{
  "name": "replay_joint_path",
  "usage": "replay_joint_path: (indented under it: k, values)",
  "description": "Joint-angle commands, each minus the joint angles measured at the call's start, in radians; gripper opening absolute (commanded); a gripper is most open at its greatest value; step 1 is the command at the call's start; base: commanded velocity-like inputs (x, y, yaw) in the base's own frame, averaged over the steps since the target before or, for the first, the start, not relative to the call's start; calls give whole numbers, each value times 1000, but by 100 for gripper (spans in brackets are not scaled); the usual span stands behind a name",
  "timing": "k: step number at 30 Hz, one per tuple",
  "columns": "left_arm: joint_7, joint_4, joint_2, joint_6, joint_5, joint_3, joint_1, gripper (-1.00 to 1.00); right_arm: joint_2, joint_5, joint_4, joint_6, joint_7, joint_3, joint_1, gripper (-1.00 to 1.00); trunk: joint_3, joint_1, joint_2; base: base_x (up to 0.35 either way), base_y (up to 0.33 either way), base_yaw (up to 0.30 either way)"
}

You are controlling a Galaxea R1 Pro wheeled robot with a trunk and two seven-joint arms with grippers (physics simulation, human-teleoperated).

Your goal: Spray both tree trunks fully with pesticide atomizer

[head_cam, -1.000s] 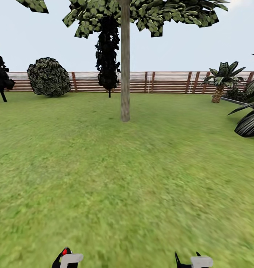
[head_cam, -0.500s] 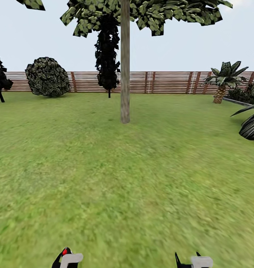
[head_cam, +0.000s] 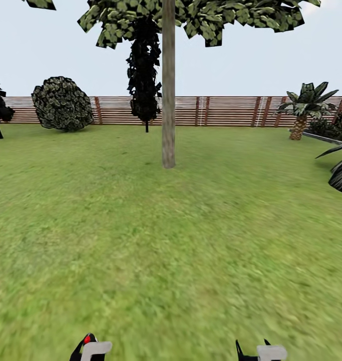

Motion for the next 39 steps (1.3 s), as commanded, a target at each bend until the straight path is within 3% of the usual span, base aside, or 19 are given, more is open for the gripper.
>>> replay_joint_path:
  k: [1, 39]
  values:
    - [0, 0, 0, 0, 0, 0, 0, -100, 0, 0, 0, 0, 0, 0, 0, 100, 0, 0, 0, 339, 0, 0]
    - [0, 0, 0, 0, 0, 0, 0, -100, 0, 0, 0, 0, 0, 0, 0, 100, 0, 0, 0, 339, 0, 0]
